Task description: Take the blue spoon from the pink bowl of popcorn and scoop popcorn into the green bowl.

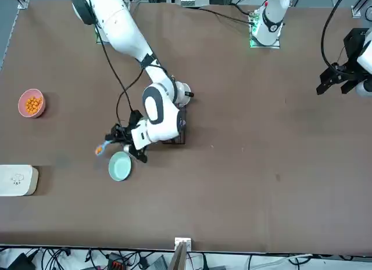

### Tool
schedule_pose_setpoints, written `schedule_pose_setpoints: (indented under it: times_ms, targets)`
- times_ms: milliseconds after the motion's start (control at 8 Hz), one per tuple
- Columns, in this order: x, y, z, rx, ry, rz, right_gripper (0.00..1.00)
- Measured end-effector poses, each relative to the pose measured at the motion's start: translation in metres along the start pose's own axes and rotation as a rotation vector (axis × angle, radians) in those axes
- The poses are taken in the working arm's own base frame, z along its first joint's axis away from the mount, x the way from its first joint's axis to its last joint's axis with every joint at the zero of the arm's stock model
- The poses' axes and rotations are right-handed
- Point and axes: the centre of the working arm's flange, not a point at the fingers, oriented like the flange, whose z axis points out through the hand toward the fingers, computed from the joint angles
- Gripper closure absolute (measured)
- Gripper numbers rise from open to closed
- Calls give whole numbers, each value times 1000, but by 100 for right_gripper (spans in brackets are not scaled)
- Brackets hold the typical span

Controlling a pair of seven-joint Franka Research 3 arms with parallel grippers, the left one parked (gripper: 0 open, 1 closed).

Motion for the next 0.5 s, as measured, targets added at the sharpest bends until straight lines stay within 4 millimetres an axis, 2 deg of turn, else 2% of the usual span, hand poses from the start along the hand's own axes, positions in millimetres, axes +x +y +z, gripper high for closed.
schedule_pose_setpoints:
  times_ms: [250, 500]
  targets:
    - [3, -9, -18, 71, 77, -3, 87]
    - [6, -3, -26, 135, 44, 15, 87]
